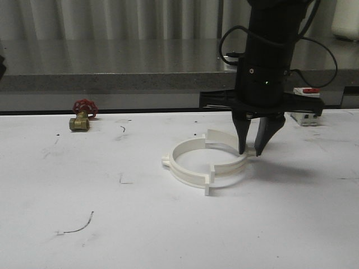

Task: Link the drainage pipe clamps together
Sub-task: 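Carry the clamp toward the first half and align their ends, then press the held half down against the first half to close the ring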

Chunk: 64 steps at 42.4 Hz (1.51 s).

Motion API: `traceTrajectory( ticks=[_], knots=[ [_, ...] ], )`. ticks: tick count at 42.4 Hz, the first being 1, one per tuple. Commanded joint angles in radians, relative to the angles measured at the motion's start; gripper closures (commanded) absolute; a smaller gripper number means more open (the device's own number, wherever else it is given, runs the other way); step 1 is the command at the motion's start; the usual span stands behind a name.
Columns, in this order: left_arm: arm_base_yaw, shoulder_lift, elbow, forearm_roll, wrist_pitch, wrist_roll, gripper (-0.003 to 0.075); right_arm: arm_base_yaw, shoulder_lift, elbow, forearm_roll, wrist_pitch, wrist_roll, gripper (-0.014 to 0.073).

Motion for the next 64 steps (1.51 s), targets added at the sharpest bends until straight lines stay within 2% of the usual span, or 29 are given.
traceTrajectory(
  ticks=[1, 34, 38, 46, 64],
  knots=[
    [0.004, -0.006, -0.027, -0.007, -0.069, 0.000, 0.0375, 0.000, -0.052, -0.031, -0.025, -0.016, 0.001, 0.0431],
    [0.004, -0.006, -0.027, -0.007, -0.069, 0.000, 0.0375, 0.001, -0.007, -0.031, -0.011, -0.022, 0.000, 0.0427],
    [0.004, -0.006, -0.027, -0.007, -0.069, 0.000, 0.0375, 0.001, -0.007, -0.031, -0.011, -0.025, 0.000, 0.0396],
    [0.004, -0.006, -0.027, -0.007, -0.069, 0.000, 0.0375, 0.001, -0.016, -0.041, -0.006, -0.041, 0.000, 0.0276],
    [0.004, -0.006, -0.027, -0.007, -0.069, 0.000, 0.0375, 0.001, -0.030, -0.041, -0.001, -0.044, 0.000, 0.0273]
  ],
)
